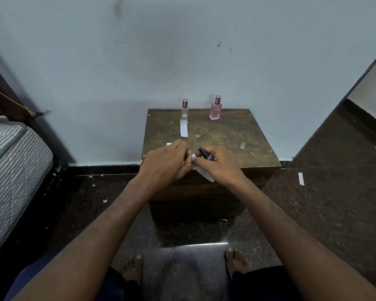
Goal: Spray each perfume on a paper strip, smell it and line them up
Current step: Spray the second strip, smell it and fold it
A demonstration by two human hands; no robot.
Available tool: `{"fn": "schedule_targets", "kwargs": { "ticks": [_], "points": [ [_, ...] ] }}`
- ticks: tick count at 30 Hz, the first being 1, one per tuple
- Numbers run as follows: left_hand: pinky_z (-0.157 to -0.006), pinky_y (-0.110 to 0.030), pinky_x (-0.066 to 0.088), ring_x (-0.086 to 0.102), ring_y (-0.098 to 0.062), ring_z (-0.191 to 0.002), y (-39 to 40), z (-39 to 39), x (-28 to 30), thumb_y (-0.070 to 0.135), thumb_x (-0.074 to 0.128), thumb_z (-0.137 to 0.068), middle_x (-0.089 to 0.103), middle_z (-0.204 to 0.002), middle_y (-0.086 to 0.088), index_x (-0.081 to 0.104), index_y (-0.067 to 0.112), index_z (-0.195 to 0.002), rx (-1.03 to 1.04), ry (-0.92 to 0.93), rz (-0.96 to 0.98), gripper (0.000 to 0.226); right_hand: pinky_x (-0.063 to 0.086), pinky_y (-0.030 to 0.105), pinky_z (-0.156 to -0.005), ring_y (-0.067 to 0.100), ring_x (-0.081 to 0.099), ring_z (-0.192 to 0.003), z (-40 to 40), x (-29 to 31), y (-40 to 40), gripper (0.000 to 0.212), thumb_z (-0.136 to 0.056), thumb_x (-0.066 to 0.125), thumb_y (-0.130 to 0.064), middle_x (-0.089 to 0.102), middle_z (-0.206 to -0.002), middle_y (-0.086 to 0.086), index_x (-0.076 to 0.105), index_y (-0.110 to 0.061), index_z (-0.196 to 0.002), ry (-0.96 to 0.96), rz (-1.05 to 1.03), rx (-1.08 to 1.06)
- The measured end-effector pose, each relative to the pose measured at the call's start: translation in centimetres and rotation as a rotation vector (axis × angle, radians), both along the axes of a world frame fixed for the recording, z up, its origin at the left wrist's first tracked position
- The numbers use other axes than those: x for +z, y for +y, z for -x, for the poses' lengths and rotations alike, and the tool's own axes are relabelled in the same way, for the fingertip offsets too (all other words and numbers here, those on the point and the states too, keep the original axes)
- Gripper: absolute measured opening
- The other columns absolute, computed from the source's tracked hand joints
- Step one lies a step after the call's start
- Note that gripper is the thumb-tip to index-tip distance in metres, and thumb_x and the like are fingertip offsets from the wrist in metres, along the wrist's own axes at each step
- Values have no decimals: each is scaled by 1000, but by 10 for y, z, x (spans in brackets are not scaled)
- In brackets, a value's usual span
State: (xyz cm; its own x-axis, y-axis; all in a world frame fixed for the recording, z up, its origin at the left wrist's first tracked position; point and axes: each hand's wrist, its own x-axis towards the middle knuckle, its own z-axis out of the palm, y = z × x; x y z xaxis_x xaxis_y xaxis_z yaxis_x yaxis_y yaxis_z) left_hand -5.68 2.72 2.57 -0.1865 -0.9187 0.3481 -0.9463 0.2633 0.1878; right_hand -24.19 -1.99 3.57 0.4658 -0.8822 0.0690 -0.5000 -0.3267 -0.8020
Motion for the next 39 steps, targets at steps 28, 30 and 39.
{"fn": "schedule_targets", "kwargs": {
  "ticks": [28, 30, 39],
  "points": [
    [-71, -6, 50, 72, 4, -82, 25, -69, 20, 39, 85, -87, 79, -87, 19, 85, 35, -100, 81, 493, -168, 13, 46, 35, -69, 28, 69, -90, -61, -9, 6, 17, -91, 77, -47, 74, -92, 8, 75, -34, -79, -48, -162, 46],
    [-71, -7, 50, 72, 3, -81, 26, -69, 20, 37, 86, -87, 79, -86, 17, 84, 34, -98, 81, 515, -162, 12, 46, 32, -69, 22, 68, -88, -60, -7, 7, 17, -91, 77, -44, 74, -90, 2, 74, -34, -78, -60, -186, 57],
    [-60, -16, 57, 72, -8, -80, 29, -72, 23, 19, 70, -101, 74, -96, 10, 77, 25, -112, 245, 742, -46, 14, 38, 18, -56, -7, 57, -53, -41, 1, 2, 13, -91, 79, -31, 68, -73, -12, 77, -19, -88, -37, -247, -3]
  ]
}}
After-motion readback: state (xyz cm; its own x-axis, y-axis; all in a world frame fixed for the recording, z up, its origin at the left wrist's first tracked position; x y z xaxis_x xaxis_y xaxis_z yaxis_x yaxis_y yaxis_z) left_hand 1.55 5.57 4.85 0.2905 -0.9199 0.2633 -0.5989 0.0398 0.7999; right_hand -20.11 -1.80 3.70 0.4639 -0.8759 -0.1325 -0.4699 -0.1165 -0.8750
